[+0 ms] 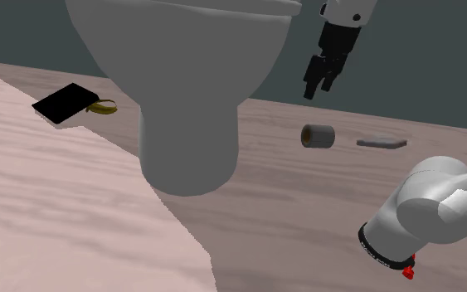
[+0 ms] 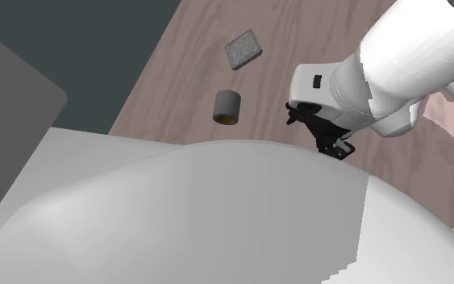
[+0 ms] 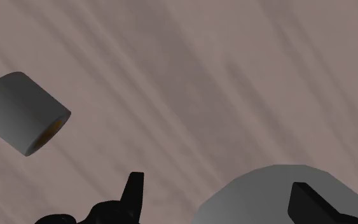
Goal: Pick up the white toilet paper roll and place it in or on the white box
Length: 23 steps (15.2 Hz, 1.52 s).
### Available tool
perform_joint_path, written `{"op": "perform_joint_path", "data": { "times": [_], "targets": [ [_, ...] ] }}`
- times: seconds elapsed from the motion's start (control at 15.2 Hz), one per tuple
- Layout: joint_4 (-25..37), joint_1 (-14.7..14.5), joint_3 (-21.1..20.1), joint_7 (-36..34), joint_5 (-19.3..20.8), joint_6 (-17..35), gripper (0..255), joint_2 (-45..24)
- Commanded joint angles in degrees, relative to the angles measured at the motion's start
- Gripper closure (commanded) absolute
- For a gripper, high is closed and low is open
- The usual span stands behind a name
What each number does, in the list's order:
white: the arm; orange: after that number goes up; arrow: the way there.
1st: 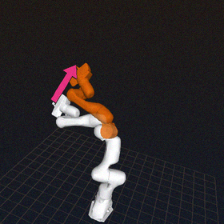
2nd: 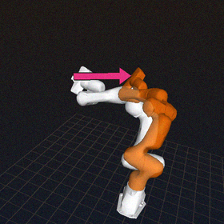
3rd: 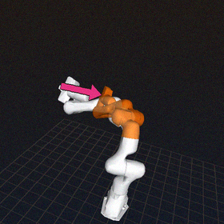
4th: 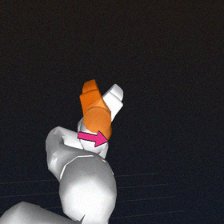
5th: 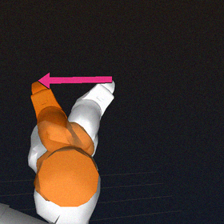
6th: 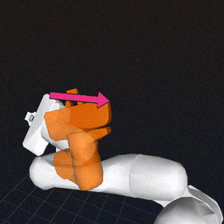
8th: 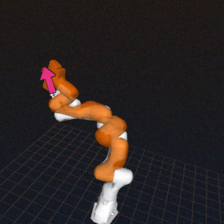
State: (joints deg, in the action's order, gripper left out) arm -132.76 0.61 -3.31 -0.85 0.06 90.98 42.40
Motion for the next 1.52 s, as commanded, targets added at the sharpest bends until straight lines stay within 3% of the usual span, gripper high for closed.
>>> {"op": "perform_joint_path", "data": {
  "times": [0.0, 0.73, 1.45],
  "targets": [
    [0.0, 0.0, 0.0, 0.0, 0.0, 0.0, 0, 0.0],
    [-8.3, 1.0, 7.6, 19.7, 13.7, 13.4, 0, -8.8],
    [-7.8, 4.0, 14.2, 34.6, 28.0, 30.6, 0, -26.3]
  ]
}}
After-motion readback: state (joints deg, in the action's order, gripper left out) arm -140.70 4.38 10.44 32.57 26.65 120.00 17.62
